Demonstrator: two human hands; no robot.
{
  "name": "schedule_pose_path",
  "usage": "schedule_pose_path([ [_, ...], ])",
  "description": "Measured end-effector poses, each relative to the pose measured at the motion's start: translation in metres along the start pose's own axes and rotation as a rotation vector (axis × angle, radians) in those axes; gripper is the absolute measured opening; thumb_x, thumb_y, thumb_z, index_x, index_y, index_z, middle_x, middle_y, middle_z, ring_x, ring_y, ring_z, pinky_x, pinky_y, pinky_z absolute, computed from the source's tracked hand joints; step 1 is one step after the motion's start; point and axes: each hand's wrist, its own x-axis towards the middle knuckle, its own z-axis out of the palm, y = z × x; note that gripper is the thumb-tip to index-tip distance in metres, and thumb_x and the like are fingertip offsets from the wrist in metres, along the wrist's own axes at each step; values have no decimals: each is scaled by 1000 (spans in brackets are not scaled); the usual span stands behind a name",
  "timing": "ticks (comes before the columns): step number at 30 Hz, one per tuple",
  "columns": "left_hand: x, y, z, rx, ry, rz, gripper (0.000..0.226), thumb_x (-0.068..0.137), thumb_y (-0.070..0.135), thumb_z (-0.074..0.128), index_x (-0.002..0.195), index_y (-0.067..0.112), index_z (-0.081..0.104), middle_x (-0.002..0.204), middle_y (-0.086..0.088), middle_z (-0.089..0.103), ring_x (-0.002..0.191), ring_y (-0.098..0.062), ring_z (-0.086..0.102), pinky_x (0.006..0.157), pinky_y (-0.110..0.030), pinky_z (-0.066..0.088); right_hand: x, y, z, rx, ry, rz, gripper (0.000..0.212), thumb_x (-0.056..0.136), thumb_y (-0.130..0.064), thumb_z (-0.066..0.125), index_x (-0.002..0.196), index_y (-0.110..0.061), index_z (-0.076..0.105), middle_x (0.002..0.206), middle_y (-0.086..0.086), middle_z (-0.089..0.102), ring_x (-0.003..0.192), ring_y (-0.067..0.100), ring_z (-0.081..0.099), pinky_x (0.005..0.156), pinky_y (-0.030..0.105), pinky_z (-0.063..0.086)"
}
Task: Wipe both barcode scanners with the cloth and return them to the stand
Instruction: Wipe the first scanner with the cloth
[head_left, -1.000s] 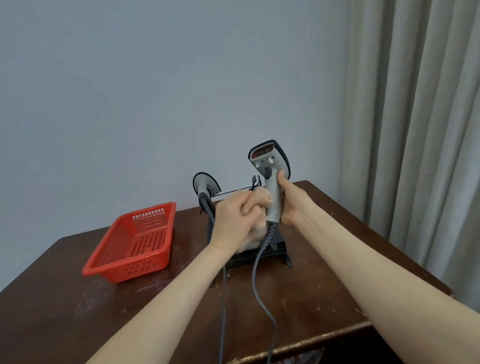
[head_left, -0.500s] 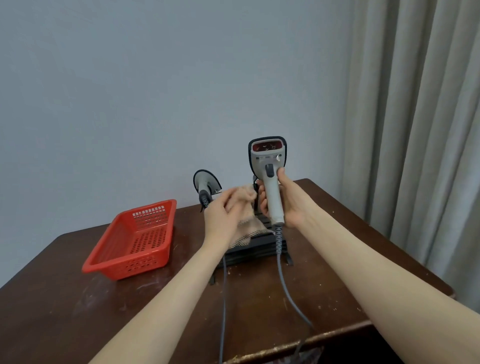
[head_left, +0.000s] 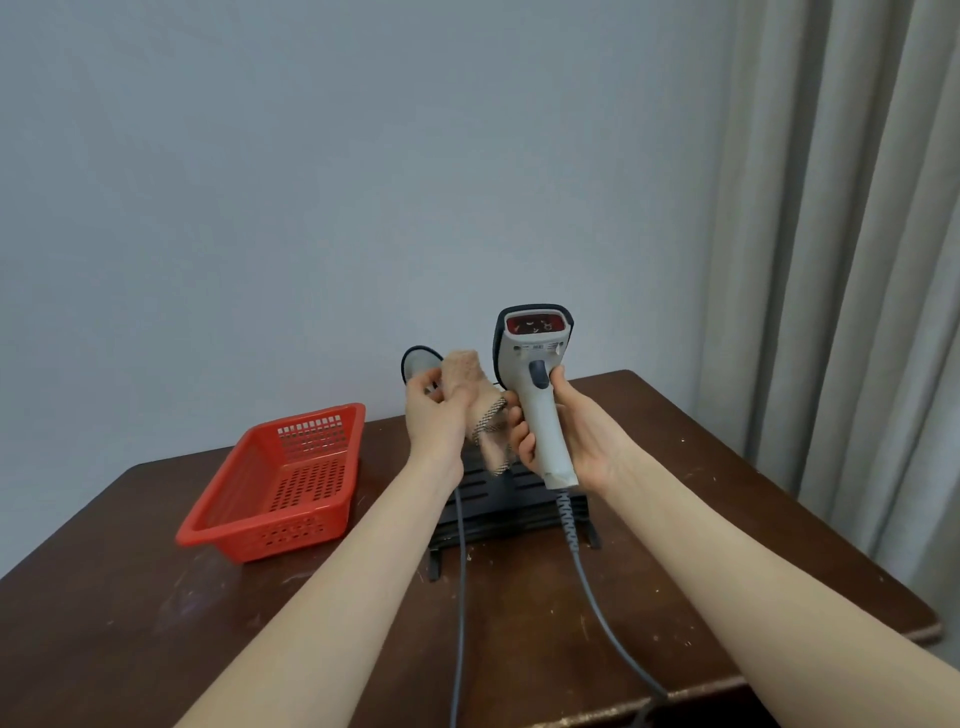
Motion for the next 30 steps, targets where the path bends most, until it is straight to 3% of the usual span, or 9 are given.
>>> schedule_pose_path([
  [3, -1, -1, -1, -23, -84, -1, 17, 85, 3, 62, 100, 10, 65, 92, -5, 68, 88, -21, 66, 82, -37, 54, -2, 1, 3, 3, 55, -22, 56, 83, -60, 53, 98, -7, 61, 77, 4, 54, 61, 13, 53, 49, 22, 51],
  [7, -4, 0, -3, -109, -106, -22, 11, 85, 7, 66, 95, 10, 63, 88, -8, 67, 79, -21, 66, 77, -38, 56, -7, 3, 5, -16, 88, -69, 49, 80, -52, 63, 102, -8, 63, 83, 7, 59, 67, 16, 55, 49, 22, 52],
  [11, -7, -1, 2, 82, -152, 51, 12, 84, 10, 67, 96, 11, 64, 91, -9, 69, 83, -23, 67, 78, -37, 56, -8, 6, 8, -30, 58, -70, 47, 76, -51, 65, 95, -7, 65, 83, 11, 64, 75, 22, 61, 49, 22, 52],
  [17, -5, 1, -4, 387, -270, 107, 14, 85, 18, 66, 97, 10, 68, 81, -3, 68, 74, -14, 64, 61, -23, 48, -6, 6, 6, -50, 66, -66, 50, 76, -52, 65, 99, -7, 67, 83, 9, 65, 73, 22, 61, 49, 23, 52],
  [20, -6, 1, -4, 476, -288, 124, 29, 86, 24, 64, 113, 15, 62, 104, 2, 67, 93, -13, 62, 75, -27, 48, 1, 7, 4, -93, 128, -96, 54, 76, -52, 66, 107, -8, 63, 76, 6, 59, 63, 18, 55, 51, 26, 51],
  [22, -7, 1, -3, 519, -201, 208, 43, 86, 28, 64, 126, 18, 54, 119, 8, 57, 106, -8, 54, 86, -27, 42, 4, 6, 4, -118, 179, -151, 52, 80, -51, 65, 110, -9, 62, 75, 5, 58, 59, 16, 52, 53, 27, 51],
  [25, -14, 3, 2, 520, -130, 332, 35, 86, 29, 64, 118, 19, 58, 119, 5, 57, 103, -5, 52, 85, -24, 40, 6, 6, 2, -125, 242, -216, 42, 87, -48, 60, 102, -9, 65, 74, 6, 66, 57, 19, 62, 58, 31, 54],
  [28, -23, 2, 15, 393, -271, 148, 38, 79, 37, 71, 106, 18, 54, 107, 8, 62, 100, -7, 59, 87, -25, 46, 11, 10, 1, -134, 280, -259, 43, 92, -44, 58, 113, -7, 65, 98, 11, 71, 84, 28, 69, 76, 45, 55],
  [30, -23, 0, 22, 273, -273, 33, 52, 75, 38, 75, 116, 12, 56, 109, 2, 67, 102, -14, 63, 88, -31, 51, 13, 13, 3, -176, 337, -313, 35, 97, -36, 52, 107, -5, 65, 103, 13, 70, 99, 31, 66, 88, 50, 53],
])
